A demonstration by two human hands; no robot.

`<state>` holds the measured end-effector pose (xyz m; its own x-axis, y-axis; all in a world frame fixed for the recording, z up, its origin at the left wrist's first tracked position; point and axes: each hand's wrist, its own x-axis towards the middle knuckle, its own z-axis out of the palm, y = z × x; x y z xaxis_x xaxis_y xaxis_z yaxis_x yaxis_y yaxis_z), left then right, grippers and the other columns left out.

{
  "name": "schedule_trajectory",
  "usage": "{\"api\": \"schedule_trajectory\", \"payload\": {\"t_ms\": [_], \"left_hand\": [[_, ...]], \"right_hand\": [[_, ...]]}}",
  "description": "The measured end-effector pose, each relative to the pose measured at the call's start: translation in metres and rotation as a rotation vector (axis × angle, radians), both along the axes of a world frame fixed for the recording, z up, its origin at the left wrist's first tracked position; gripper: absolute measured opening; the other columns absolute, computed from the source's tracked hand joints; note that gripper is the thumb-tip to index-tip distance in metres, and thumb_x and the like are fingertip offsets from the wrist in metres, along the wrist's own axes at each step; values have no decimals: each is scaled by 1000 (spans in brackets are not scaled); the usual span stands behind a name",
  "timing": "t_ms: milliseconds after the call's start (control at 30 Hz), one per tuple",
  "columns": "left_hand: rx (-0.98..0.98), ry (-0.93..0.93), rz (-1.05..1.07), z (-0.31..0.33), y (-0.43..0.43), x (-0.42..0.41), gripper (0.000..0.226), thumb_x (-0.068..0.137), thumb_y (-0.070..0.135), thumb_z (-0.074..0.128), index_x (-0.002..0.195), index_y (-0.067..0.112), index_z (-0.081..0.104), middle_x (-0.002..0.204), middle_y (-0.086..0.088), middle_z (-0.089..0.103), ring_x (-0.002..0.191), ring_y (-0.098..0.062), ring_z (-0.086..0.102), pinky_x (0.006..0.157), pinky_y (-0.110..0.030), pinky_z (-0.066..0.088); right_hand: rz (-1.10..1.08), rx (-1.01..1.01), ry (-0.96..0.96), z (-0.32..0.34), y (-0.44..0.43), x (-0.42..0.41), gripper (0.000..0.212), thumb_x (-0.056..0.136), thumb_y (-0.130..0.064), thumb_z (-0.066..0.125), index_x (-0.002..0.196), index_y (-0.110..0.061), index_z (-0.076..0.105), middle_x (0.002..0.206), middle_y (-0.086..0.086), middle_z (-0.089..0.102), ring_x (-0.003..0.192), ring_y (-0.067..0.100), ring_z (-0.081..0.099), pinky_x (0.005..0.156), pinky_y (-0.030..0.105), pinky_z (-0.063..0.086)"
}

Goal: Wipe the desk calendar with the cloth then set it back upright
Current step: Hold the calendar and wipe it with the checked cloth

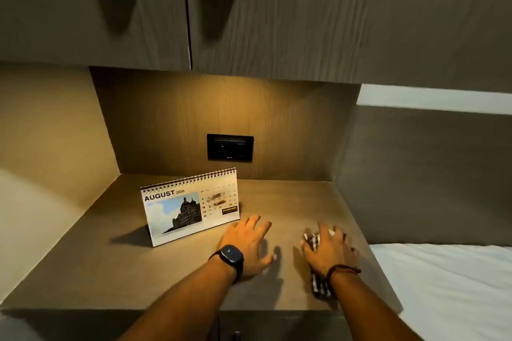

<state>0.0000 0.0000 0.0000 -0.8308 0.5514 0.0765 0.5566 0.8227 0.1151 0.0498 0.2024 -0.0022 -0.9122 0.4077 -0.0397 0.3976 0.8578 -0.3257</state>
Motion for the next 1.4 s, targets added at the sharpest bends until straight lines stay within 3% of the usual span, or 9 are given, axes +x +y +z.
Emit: {"api": "schedule_trajectory", "payload": {"t_ms": [100,300,533,700,800,933,1067,1233,1400], "left_hand": [[-90,-91,11,-31,-4,-7,82,74,70,44,141,31,18,152,-8,23,136,-29,23,111,-48,22],[-122,-112,6,-55,-11,-23,86,68,81,29,138,31,23,147,-6,30,130,-28,28,107,-49,26],[156,228,-68,23,-45,-70,50,85,43,50,129,19,45,136,-13,47,121,-30,45,99,-43,39],[209,399,0,85,-85,-120,48,89,39,51,130,14,50,132,-15,52,119,-33,48,94,-44,42],[41,220,78,89,-100,-144,56,93,49,37,141,20,35,143,-12,42,127,-31,39,101,-44,38],[-40,-35,94,70,-108,-156,53,95,51,28,136,20,42,141,-8,44,124,-28,42,100,-45,39],[-26,-41,32,64,-110,-163,50,96,47,29,131,15,47,141,-8,46,127,-27,41,104,-44,35],[-28,-28,28,62,-111,-165,51,96,48,27,127,15,51,138,-8,49,125,-27,42,102,-42,34],[-28,-37,28,61,-112,-166,52,96,50,25,126,17,52,138,-7,49,126,-27,41,103,-42,33]], "right_hand": [[-62,34,-73,-27,-3,0,69,84,-58,47,143,-34,22,148,12,32,132,34,37,106,48,38],[-163,-10,78,-37,-18,-21,43,91,-23,50,132,-26,39,131,17,45,117,33,47,97,43,49],[-222,-491,582,-7,-101,-66,41,88,-17,55,129,-20,48,124,19,49,102,39,57,74,33,43],[-251,-770,642,9,-176,-94,40,91,-21,51,129,-26,40,127,16,44,83,24,55,56,24,43],[-255,-818,598,4,-208,-108,42,93,-20,49,132,-25,37,128,16,41,91,32,61,68,37,56],[-323,-871,524,-9,-235,-124,46,94,-15,47,138,-20,34,131,20,37,99,35,59,81,46,56],[-288,-794,516,-20,-259,-130,43,93,-9,47,134,-12,37,134,21,32,107,39,56,89,47,53],[-161,-595,463,-34,-269,-126,37,85,0,48,118,-14,37,120,16,36,95,38,61,80,43,56],[-357,-768,548,-24,-254,-145,28,88,-1,50,114,-7,42,125,23,33,98,44,56,84,46,52]]}}
